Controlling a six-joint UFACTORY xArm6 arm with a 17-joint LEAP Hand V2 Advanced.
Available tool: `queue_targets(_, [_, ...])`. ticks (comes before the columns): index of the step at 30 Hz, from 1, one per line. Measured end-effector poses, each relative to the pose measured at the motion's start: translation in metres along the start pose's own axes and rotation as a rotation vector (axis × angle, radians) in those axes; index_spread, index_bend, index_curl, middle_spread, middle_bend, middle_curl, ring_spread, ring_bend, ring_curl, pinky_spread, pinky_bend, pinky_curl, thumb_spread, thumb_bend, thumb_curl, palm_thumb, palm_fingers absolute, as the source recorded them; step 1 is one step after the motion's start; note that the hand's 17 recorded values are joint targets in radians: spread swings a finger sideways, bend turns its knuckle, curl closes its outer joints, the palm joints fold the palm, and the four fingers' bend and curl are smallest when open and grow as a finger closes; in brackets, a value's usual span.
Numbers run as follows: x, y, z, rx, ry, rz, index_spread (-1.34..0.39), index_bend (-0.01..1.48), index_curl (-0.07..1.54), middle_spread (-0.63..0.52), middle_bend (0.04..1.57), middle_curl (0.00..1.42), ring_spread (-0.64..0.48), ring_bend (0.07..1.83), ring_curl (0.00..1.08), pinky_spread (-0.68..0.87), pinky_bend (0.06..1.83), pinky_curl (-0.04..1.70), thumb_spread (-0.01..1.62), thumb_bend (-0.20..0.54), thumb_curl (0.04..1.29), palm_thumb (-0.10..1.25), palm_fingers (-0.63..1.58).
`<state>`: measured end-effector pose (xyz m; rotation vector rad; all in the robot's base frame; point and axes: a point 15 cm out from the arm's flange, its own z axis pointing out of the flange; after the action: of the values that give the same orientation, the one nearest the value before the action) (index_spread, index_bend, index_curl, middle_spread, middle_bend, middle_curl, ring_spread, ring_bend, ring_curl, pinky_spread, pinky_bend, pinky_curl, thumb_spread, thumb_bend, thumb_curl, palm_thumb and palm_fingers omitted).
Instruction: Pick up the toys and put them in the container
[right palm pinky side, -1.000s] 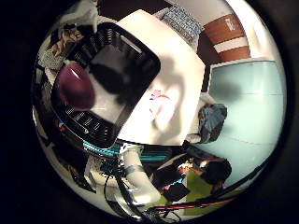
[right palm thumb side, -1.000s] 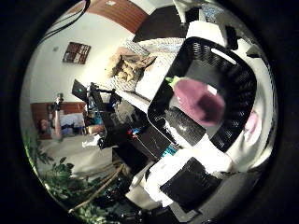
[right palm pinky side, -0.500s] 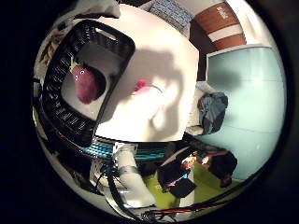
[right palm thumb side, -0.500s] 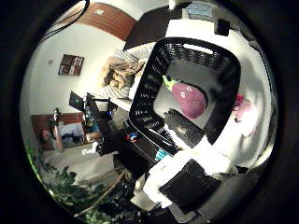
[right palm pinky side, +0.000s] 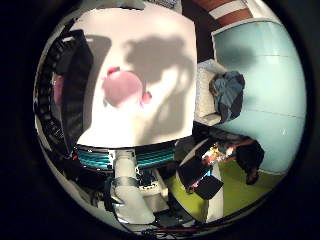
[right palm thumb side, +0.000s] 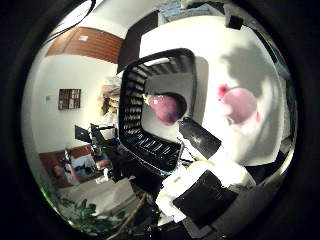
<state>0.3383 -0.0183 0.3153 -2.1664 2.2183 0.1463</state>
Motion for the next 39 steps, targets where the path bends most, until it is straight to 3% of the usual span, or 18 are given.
queue_targets(11, [0.048,0.0,0.059,0.001,0.001,0.078,-0.34,0.17,0.32,-0.03,0.3,0.34,0.15,0.56,0.18,0.47,0.54,0.3,1.18,-0.017,0.39,0.69,0.17])
queue_targets(20, [0.066,-0.002,0.094,-0.068,0.019,0.092,-0.32,0.15,0.29,0.04,0.21,0.32,0.19,0.45,0.18,0.49,0.58,0.29,1.16,-0.021,0.39,0.67,0.1])
queue_targets(39, [0.076,-0.017,0.149,-0.138,0.01,0.099,-0.3,0.16,0.26,0.03,0.24,0.34,0.19,0.39,0.22,0.49,0.58,0.27,1.14,-0.019,0.38,0.63,0.13])
